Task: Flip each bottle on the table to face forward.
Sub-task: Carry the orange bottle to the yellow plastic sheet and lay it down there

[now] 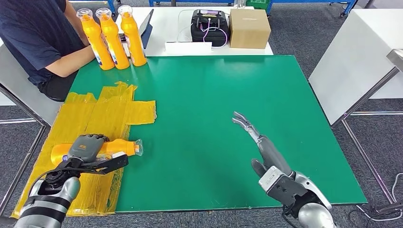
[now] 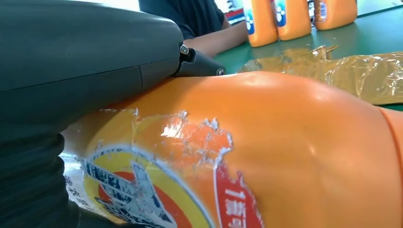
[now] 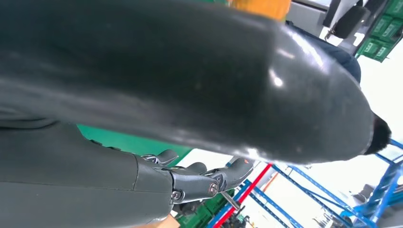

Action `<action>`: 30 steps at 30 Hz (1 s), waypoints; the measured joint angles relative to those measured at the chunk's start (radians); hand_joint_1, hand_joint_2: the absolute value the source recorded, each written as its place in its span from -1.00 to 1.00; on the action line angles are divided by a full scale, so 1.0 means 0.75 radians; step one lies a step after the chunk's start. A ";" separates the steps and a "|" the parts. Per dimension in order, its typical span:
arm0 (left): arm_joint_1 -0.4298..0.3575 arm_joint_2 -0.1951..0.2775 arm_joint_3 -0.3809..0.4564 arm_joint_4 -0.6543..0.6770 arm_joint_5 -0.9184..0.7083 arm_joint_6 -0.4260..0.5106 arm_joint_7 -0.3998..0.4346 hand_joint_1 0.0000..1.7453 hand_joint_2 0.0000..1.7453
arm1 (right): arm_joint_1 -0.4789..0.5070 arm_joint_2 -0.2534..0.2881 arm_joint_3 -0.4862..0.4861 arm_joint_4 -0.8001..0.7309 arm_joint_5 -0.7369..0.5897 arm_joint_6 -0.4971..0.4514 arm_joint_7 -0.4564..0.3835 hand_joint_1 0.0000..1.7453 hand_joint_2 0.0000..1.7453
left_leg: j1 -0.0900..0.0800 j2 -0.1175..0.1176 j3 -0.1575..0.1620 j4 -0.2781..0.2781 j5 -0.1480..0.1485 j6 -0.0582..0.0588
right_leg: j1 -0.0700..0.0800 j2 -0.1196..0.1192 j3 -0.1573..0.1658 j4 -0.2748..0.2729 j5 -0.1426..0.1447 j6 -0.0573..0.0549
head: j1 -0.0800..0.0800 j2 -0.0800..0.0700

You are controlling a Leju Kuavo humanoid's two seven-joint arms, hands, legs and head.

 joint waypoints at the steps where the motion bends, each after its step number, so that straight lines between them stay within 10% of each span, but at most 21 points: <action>1: -0.005 0.005 -0.008 0.006 0.012 0.003 -0.003 -1.00 1.00 | -0.007 0.000 0.001 0.000 0.000 0.000 0.004 -1.00 -1.00 | 0.000 0.000 0.000 0.000 0.000 0.000 | 0.000 0.000 0.000 0.000 0.000 0.000 | 0.000 0.000; 27: 0.177 -0.010 -0.027 -0.508 0.296 0.154 -0.168 -1.00 1.00 | 0.111 0.019 -0.008 -0.003 0.147 -0.046 -0.043 -1.00 -1.00 | 0.000 0.000 -0.006 0.000 0.002 -0.002 | 0.000 0.000 -0.006 0.001 0.000 0.000 | 0.000 0.000; 30: 0.200 -0.050 -0.004 -0.573 0.361 0.151 -0.191 -1.00 -0.50 | 0.152 0.034 -0.008 -0.011 0.186 -0.073 -0.062 -1.00 -1.00 | 0.000 0.000 -0.006 0.000 0.002 -0.002 | 0.000 0.000 -0.006 0.001 0.000 0.000 | 0.000 0.000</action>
